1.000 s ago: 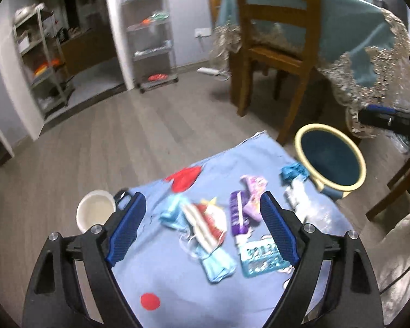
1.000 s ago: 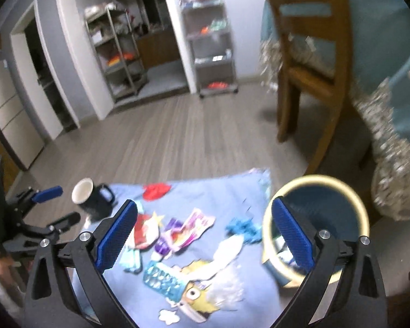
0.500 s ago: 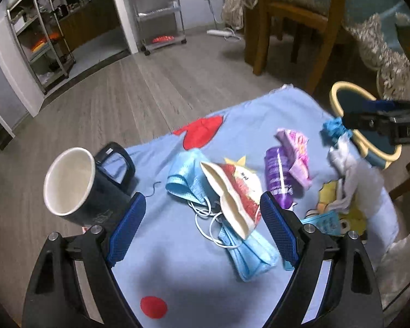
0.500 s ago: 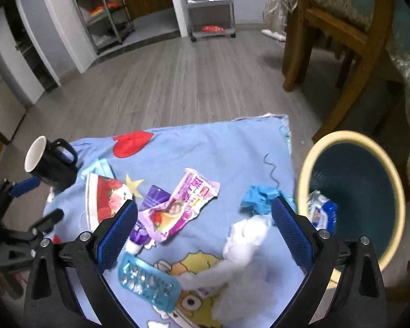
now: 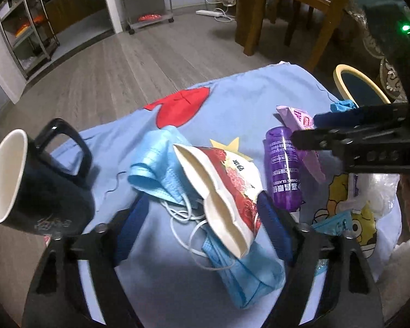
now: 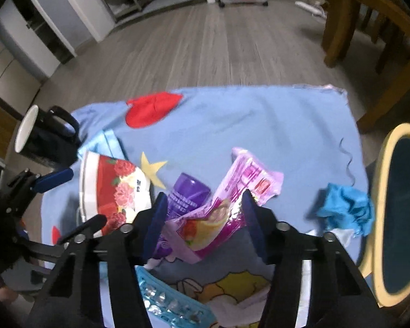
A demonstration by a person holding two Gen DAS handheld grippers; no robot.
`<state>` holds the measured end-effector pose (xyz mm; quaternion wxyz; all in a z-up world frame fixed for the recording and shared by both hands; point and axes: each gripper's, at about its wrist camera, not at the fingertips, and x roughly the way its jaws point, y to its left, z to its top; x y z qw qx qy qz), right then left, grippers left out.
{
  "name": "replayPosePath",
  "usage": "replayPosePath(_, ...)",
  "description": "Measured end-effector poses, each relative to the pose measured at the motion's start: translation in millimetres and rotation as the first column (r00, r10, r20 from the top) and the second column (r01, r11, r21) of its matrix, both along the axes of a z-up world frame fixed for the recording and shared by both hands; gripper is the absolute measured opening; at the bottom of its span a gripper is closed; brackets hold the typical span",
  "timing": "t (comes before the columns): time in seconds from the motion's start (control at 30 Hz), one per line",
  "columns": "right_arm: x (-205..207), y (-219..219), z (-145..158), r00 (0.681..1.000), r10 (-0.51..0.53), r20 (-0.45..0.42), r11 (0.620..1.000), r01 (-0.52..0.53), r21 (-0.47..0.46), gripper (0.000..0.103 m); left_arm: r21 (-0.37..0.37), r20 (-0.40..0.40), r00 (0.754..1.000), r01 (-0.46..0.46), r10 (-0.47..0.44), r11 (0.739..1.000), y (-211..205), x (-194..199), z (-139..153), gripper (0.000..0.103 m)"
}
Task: Collect trash
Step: 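Grasp the pink candy wrapper with the right tool while the left tool grasps the white paper cup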
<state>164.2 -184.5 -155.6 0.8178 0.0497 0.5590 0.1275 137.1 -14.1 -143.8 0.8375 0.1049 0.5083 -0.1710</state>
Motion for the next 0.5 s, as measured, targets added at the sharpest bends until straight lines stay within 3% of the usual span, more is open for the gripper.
replayPosePath(0.17,2.2,-5.0,-7.4,0.997,-0.04,-0.059,0.997,0.043,0.058,0.015,-0.053,-0.058,0.998,0.008,-0.011,0.999,0.5,3.3,-6.4,0.029)
replayPosePath(0.37,-0.3,-10.3,2.6,0.997,-0.059,-0.057,0.995,0.063,0.077,0.013,-0.063,-0.034,0.999,0.003,-0.005,0.998,1.0,0.4,7.4,0.017)
replayPosePath(0.5,-4.5,-16.2,20.0,0.996,-0.08,-0.029,0.989,0.083,0.121,0.012,-0.049,0.01,1.0,0.014,-0.013,0.999,-0.2,-5.8,24.5,0.016)
